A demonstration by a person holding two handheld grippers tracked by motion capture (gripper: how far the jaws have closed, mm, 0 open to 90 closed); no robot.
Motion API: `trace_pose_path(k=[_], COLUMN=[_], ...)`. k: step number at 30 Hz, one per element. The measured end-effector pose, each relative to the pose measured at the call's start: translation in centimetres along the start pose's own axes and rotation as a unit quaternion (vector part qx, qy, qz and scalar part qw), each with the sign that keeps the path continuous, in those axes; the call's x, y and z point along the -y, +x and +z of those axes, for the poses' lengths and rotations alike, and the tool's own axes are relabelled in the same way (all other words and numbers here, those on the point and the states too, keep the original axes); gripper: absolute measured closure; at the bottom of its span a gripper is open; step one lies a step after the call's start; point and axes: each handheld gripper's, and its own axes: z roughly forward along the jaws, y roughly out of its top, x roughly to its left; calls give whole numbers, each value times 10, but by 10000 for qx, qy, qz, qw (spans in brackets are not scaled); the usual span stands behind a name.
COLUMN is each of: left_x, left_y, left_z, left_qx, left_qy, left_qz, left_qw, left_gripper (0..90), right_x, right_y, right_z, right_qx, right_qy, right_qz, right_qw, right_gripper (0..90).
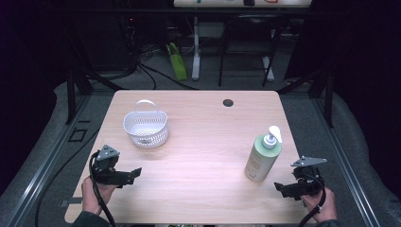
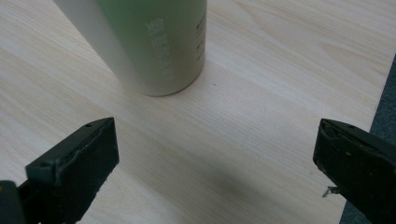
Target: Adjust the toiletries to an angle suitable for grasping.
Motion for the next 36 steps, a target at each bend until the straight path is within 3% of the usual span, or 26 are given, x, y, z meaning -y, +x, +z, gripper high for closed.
trace_pose_path(k=[14,18,21,26,31,33,36], left_x=[-3,-3,-4,-6,-7,-7,-8], left_y=[-5,-5,-7,-8,-8,-8,-8], left_z=[4,4,5,6,8,8,9], left_qx=[25,6,17,-1,-14,-21,-17], left_qy=[54,43,62,81,60,57,47], left_qz=[127,122,181,253,218,200,192], left_qw=[9999,9999,9998,9996,9997,9998,9998], left_gripper=[0,0,0,0,0,0,0], right_x=[-13,-20,-28,-35,-40,-40,-41], right_y=[16,20,25,32,34,35,34], right_z=[-4,-5,-5,-3,-2,-3,-3], right_qx=[-160,-217,-267,-290,-311,-201,-254], right_qy=[-415,-558,-770,-885,-1014,-1247,-1347], right_qz=[-428,-452,-539,-635,-667,-721,-711], right_qw=[9981,9972,9952,9936,9921,9894,9880], right_gripper=[0,0,0,0,0,0,0])
